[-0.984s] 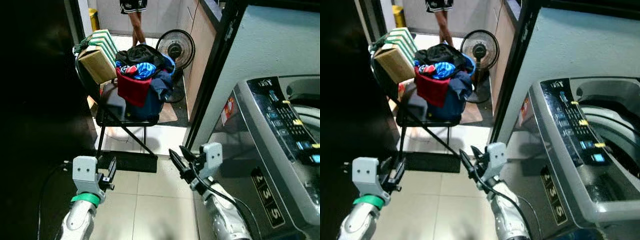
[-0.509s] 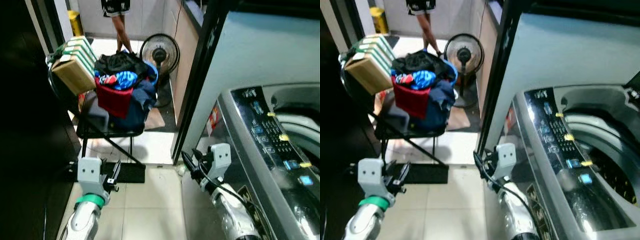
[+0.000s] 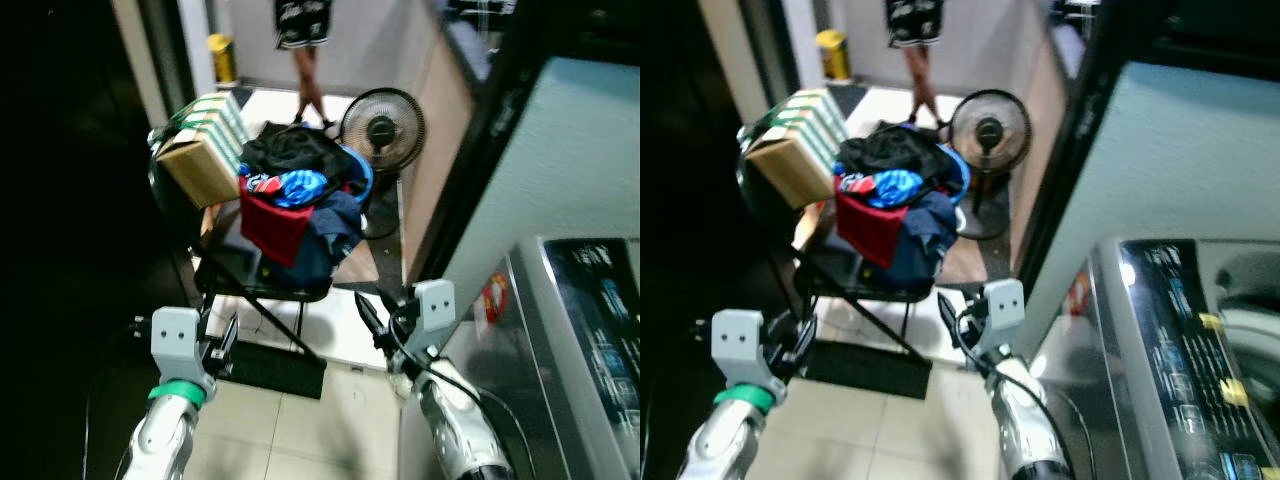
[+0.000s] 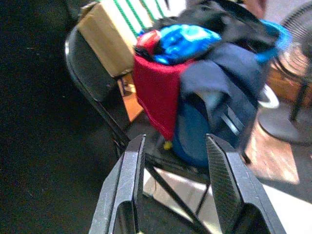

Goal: Clothes washing

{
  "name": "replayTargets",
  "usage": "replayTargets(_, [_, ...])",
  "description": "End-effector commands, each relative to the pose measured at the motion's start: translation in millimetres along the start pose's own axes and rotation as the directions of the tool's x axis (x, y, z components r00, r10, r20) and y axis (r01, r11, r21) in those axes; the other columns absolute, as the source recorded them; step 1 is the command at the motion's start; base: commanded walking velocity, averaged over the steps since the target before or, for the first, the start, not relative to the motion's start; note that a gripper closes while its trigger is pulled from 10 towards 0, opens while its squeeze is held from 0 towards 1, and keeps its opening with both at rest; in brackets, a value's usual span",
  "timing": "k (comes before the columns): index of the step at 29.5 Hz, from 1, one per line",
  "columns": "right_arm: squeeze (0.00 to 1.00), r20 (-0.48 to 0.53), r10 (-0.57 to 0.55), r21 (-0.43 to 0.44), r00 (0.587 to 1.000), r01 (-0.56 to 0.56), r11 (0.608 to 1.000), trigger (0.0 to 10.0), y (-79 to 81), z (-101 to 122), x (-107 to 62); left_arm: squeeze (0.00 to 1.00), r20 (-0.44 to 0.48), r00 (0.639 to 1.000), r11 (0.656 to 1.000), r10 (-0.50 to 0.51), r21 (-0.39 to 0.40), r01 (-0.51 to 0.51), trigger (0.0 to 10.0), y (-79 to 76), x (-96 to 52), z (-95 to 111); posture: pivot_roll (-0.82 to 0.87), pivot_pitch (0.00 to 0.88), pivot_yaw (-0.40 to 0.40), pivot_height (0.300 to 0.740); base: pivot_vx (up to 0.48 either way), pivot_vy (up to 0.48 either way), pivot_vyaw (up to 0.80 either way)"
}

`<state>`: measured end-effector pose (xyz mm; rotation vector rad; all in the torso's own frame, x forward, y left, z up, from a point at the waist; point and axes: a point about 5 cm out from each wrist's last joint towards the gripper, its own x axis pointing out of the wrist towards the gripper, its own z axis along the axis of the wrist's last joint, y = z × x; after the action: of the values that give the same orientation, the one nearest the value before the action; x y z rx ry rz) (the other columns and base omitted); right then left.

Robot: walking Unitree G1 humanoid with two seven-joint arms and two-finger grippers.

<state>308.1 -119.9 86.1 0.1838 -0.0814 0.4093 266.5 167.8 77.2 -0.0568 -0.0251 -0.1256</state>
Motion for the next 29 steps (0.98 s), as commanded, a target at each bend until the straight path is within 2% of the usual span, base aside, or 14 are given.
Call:
replayTargets(1, [0.0,0.012,0.012,-0.006,1.0,-0.012,1.0,10.0,3.7,0,1.6,0.0,-0.019,1.0,1.0,0.014,0.004,-0.014,10.0,5.6,-3.2,-4,0.08,0.0,-0.018,0.74,0.39,0.0,0.8])
replayTargets(6, [0.0,0.009,-0.012,0.021,1.0,0.012,1.0,10.0,-0.5,1,3.7,0.0,-0.018,1.0,1.0,0.015,0.0,-0.015,10.0,5.4,-2.1,-4,0.08,0.0,-0.023,0.74,0.394,0.0,0.16])
replayTargets(8, [0.0,0.032,-0.012,0.003,0.999,0.012,1.0,10.0,-3.2,8,7.2,0.0,-0.006,1.0,1.0,-0.004,-0.028,0.003,10.0,2.8,-0.2,-1,0.08,0.0,-0.033,0.74,0.392,0.0,0.0])
replayTargets(13, [0.0,0.066,-0.049,0.008,0.997,0.048,0.999,10.0,-11.7,19,12.7,0.0,0.01,1.0,0.999,-0.014,-0.04,0.014,10.0,1.5,0.4,3,0.08,0.0,-0.039,0.74,0.394,0.0,0.0])
replayTargets(14, [0.0,0.081,-0.057,0.009,0.995,0.056,0.998,10.0,-14.7,24,15.7,0.0,0.015,1.0,0.999,-0.011,-0.04,0.011,10.0,2.2,0.6,5,0.08,0.0,-0.041,0.74,0.39,0.0,0.0])
replayTargets(15, [0.0,0.116,-0.043,0.002,0.992,0.043,0.999,10.0,-15.5,38,24.5,0.0,0.034,0.999,0.999,-0.003,-0.051,0.005,10.0,6.5,1.0,11,0.08,0.0,-0.041,0.74,0.39,0.0,0.0])
replayTargets(19, [0.0,0.144,-0.004,-0.024,0.99,0.007,1.0,10.0,-9.7,49,31.8,0.0,0.057,0.998,0.999,-0.004,-0.042,0.006,10.0,12.3,3.6,19,0.09,0.0,-0.052,0.74,0.387,0.0,0.0])
replayTargets(29, [0.0,0.145,-0.008,-0.04,0.989,0.013,0.999,10.0,-10.4,51,34.3,0.0,0.088,0.996,0.998,-0.01,-0.059,0.016,10.0,13.0,5.0,29,0.09,0.0,-0.054,0.74,0.383,0.0,0.0])
